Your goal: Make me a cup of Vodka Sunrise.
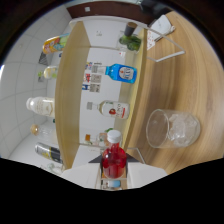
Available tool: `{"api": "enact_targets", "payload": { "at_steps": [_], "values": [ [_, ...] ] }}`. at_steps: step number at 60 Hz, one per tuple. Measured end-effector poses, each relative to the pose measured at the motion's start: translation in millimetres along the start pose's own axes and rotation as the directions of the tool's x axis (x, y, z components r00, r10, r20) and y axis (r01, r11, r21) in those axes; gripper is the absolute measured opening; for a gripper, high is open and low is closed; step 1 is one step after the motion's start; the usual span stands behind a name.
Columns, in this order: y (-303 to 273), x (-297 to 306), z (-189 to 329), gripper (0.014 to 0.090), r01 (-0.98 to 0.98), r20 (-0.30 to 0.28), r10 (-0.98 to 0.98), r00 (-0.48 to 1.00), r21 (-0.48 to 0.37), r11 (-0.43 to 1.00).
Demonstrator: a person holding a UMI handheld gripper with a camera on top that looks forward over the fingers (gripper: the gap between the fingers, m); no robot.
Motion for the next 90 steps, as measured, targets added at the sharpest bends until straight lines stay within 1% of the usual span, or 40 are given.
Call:
{"api": "enact_targets", "payload": {
  "at_steps": [7, 13, 16, 19, 23, 29, 37, 42, 45, 47, 51, 56, 59, 63, 66, 67, 71, 78, 86, 90],
  "values": [
    [-9, 3, -3, 0.0340, -0.217, 0.063, 0.216, 0.974, 0.003, 0.976],
    [-14, -2, -3, 0.0339, -0.361, 0.115, 0.361, 0.926, -0.019, 0.932],
    [-17, -8, -5, 0.0340, -0.442, 0.157, 0.442, 0.883, -0.034, 0.896],
    [-25, -10, -8, 0.0340, -0.516, 0.188, 0.511, 0.839, -0.028, 0.856],
    [-33, -16, -11, 0.0340, -0.587, 0.230, 0.580, 0.781, -0.042, 0.808],
    [-35, -17, -12, 0.0341, -0.637, 0.249, 0.628, 0.737, -0.054, 0.769],
    [-34, -17, -11, 0.0340, -0.616, 0.239, 0.608, 0.757, -0.048, 0.786],
    [-31, -19, -11, 0.0340, -0.544, 0.217, 0.535, 0.816, -0.020, 0.839],
    [-30, -22, -12, 0.0339, -0.449, 0.186, 0.438, 0.880, 0.019, 0.894],
    [-27, -26, -13, 0.0341, -0.354, 0.157, 0.344, 0.926, 0.041, 0.934],
    [-20, -39, -14, 0.0341, -0.136, 0.110, 0.129, 0.985, 0.053, 0.989],
    [-5, -59, -11, 0.0341, 0.159, 0.064, -0.163, 0.985, 0.064, 0.985],
    [4, -74, -10, 0.0341, 0.321, 0.036, -0.325, 0.945, 0.073, 0.944],
    [19, -77, -5, 0.0342, 0.522, -0.006, -0.523, 0.853, 0.068, 0.850],
    [29, -74, -1, 0.0342, 0.637, -0.044, -0.636, 0.771, 0.065, 0.768],
    [31, -72, 2, 0.0343, 0.675, -0.064, -0.672, 0.737, 0.068, 0.734],
    [46, -53, 10, 0.0342, 0.786, -0.121, -0.778, 0.616, 0.028, 0.618],
    [70, -1, 26, 0.0341, 0.891, -0.198, -0.880, 0.431, -0.060, 0.450],
    [92, 63, 44, 0.0340, 0.915, -0.242, -0.918, 0.313, -0.181, 0.360],
    [101, 91, 52, 0.0341, 0.913, -0.250, -0.929, 0.272, -0.237, 0.331]
  ]
}}
